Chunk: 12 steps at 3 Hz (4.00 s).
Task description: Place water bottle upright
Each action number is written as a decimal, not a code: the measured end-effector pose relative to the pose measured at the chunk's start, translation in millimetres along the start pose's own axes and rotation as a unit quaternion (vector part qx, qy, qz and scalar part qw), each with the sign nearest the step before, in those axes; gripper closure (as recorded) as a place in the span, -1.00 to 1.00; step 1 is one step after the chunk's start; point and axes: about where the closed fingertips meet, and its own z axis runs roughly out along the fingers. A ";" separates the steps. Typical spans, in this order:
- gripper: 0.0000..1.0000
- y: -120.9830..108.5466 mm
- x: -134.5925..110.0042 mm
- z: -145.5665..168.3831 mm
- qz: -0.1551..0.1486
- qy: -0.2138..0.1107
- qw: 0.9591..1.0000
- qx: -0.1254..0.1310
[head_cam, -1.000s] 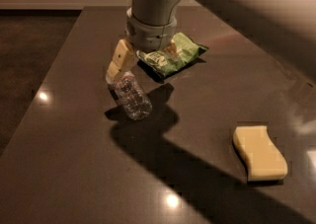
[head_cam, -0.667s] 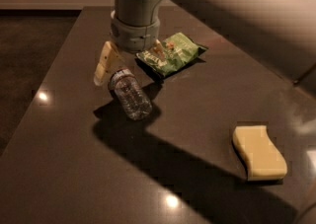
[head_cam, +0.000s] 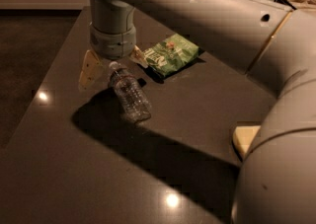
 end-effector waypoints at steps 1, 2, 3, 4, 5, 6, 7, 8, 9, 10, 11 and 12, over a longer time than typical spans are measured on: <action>-1.00 -3.2 -3.3 15.2 0.009 0.016 1.000 0.000; -0.67 -8.9 -2.1 23.1 0.024 0.026 0.999 0.010; -0.20 -8.2 -0.3 25.3 0.031 0.026 0.999 0.032; 0.27 -4.4 1.6 18.3 0.027 0.022 0.999 0.033; 0.74 7.5 8.7 -4.9 -0.005 -0.016 1.000 0.010; 1.00 16.8 16.6 -39.3 -0.053 -0.086 0.994 -0.032; 1.00 18.0 26.4 -69.7 -0.091 -0.162 0.979 -0.083; 1.00 13.1 36.4 -96.5 -0.108 -0.237 0.956 -0.136; 1.00 7.2 49.2 -124.3 -0.136 -0.318 0.915 -0.206; 1.00 4.3 59.5 -138.5 -0.184 -0.367 0.888 -0.208; 1.00 4.9 62.0 -140.4 -0.219 -0.375 0.880 -0.192; 1.00 5.3 61.8 -140.3 -0.219 -0.375 0.880 -0.192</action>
Offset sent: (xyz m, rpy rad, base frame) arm 0.0078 -0.0143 -0.0303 -0.0917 0.0585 -0.0918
